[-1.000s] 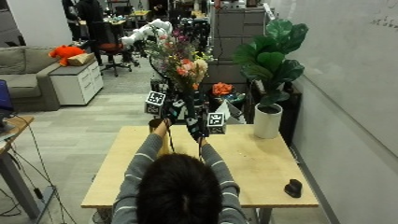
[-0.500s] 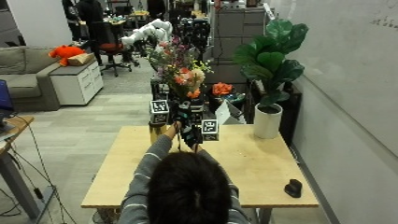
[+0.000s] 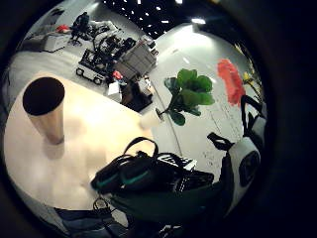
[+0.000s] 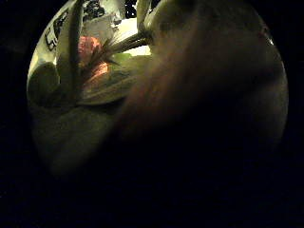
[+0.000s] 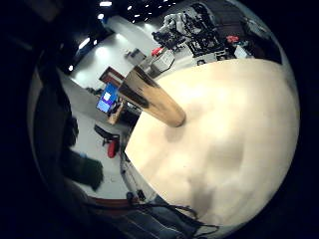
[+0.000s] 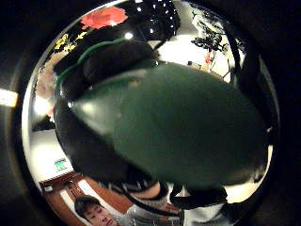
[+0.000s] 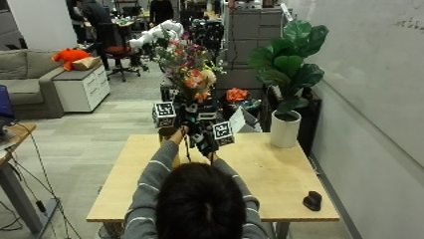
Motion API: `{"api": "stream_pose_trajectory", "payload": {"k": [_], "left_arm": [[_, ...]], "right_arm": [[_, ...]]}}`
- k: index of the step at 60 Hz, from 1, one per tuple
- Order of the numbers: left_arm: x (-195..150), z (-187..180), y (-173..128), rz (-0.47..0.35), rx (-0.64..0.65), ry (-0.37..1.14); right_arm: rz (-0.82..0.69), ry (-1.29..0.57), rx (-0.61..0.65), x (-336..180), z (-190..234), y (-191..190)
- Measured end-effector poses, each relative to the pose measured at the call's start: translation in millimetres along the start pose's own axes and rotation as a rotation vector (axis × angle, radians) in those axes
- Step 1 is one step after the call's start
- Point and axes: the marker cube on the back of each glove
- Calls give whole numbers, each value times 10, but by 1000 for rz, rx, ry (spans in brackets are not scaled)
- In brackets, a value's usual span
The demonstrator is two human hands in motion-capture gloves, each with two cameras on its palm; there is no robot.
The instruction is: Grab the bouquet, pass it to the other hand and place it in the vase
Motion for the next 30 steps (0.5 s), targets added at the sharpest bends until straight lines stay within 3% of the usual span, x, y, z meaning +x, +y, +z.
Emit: {"api": "stream_pose_trajectory", "payload": {"k": [8,12,23,30], "left_arm": [[93,-189,-223,27,36,-32],[147,-285,-329,41,59,-48],[286,-482,-665,62,118,-77],[415,-586,-810,62,152,-97]], "right_arm": [[-15,-3,-45,-33,-168,9],[-60,58,-8,65,-291,-67],[53,168,-8,249,-566,-238],[98,110,0,221,-643,-375]]}}
